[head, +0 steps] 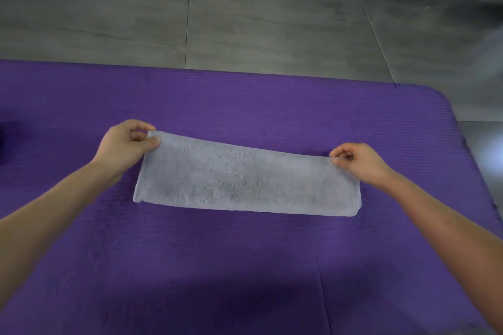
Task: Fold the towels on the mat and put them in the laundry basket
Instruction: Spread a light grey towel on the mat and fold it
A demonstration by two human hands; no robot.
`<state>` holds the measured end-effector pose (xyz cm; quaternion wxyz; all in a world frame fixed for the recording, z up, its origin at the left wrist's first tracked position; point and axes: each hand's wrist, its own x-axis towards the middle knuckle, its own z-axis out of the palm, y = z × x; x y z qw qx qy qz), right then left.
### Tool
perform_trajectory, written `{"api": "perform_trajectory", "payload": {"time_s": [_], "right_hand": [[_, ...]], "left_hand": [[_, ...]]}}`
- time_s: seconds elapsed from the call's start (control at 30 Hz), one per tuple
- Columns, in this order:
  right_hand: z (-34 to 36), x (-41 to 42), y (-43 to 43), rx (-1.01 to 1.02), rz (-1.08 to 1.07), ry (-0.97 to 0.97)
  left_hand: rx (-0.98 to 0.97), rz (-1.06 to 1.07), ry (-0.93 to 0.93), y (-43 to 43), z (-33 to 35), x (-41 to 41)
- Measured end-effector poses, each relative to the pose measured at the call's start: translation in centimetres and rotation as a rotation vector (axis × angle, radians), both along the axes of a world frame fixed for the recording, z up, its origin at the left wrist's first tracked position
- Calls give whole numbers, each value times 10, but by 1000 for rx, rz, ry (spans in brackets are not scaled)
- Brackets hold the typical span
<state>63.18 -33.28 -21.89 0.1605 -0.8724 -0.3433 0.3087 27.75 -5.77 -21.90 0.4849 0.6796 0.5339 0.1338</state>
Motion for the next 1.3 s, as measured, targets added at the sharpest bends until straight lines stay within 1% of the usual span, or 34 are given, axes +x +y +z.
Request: {"api": "perform_trajectory", "payload": {"time_s": [0.07, 0.1, 0.2, 0.23, 0.33, 0.43, 0.5, 0.53, 0.57, 0.63, 0.67, 0.7, 0.77, 0.8, 0.83, 0.87, 0.9, 0.93, 0.97, 1.0, 1.03, 1.1, 1.17, 1.23, 1.27, 1.3], "right_hand": [[-9, -5, 1, -35, -15, -73], [-12, -8, 1, -31, -30, -119], [-16, -16, -7, 44, -32, -371], [-17, -17, -11, 70, -32, -416], [-18, -19, -22, 133, -92, -322], [-17, -21, -20, 208, -72, -404], [-14, -22, -13, 277, -87, -440], [-14, -22, -10, 274, -102, -448], [-17, -21, -9, 229, -108, -458], [-25, -21, -11, 93, -85, -485], [-27, -21, -12, 65, -73, -521], [-27, -23, -14, 81, -55, -590], [-19, -28, -21, 231, 46, -758], [-13, -31, -28, 313, 146, -812], [-11, -34, -38, 353, 282, -831], [-12, -37, -51, 356, 433, -830], [-15, -39, -64, 311, 570, -825], [-18, -39, -75, 231, 673, -818], [-23, -37, -85, 152, 739, -822], [-27, -36, -91, 108, 767, -843], [-29, -37, -92, 105, 763, -865], [-28, -48, -86, 161, 728, -897], [-21, -75, -77, 219, 734, -898], [-14, -115, -69, 240, 751, -813], [-11, -138, -66, 240, 732, -740], [-9, -160, -63, 245, 692, -654]], "left_hand": [[123, -26, 196, 1, -13, 4], [151, -20, 252, -2, -18, 3], [140, 63, 292, -13, -26, -6], [130, 71, 304, -16, -27, -10], [91, 35, 291, -24, -26, -19], [86, 48, 242, -31, -16, -22], [113, 78, 248, -33, -13, -26], [120, 83, 270, -35, -13, -28], [109, 86, 297, -37, -14, -30], [73, 78, 344, -43, -17, -33], [75, 66, 374, -45, -18, -34], [91, 49, 406, -47, -18, -36], [72, 29, 432, -52, -17, -41], [-18, 48, 395, -56, -15, -43], [-167, 83, 318, -61, -13, -45], [-338, 122, 223, -66, -11, -45], [-482, 165, 134, -71, -9, -45], [-561, 215, 56, -73, -9, -44], [-562, 269, 1, -72, -10, -41], [-500, 322, -29, -68, -11, -37], [-397, 367, -46, -62, -12, -31], [-173, 420, -76, -37, -16, -14], [-37, 419, -136, -5, -15, 11], [-22, 367, -202, 21, -8, 32], [19, 312, -179, 28, -5, 36], [137, 213, -86, 26, -2, 36]]}}
